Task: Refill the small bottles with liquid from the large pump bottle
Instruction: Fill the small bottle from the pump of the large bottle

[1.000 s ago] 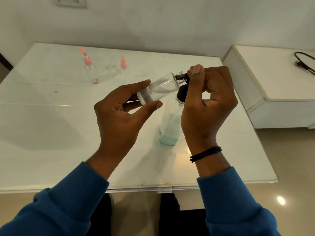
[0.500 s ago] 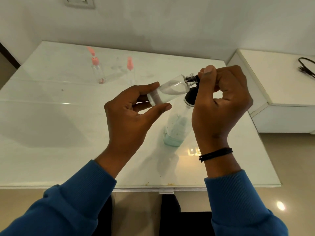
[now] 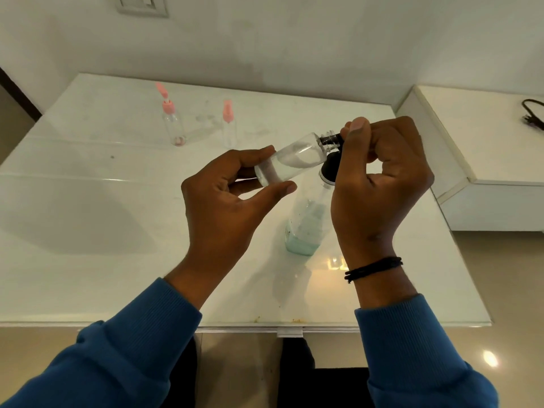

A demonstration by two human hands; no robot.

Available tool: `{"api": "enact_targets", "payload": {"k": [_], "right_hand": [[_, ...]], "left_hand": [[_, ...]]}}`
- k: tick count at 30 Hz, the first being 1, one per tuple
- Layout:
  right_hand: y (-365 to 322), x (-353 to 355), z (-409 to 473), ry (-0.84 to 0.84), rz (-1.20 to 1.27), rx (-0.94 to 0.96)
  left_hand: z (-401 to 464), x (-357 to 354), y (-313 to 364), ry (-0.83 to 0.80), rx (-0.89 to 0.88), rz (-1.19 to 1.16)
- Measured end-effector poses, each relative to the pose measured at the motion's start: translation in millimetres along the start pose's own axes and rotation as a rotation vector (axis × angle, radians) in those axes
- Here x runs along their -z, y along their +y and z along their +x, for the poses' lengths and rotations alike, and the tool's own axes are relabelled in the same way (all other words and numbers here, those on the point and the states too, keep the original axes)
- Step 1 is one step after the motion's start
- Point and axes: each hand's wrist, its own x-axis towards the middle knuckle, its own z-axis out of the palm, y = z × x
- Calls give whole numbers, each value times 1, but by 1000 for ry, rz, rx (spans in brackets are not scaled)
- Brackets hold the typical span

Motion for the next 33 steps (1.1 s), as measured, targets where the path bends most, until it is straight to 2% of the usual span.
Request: {"api": "enact_targets", "payload": {"k": [33], "right_hand": [[1, -3, -2, 39, 13, -12]], "left_hand": [[-1, -2, 1, 10, -18, 22]]}}
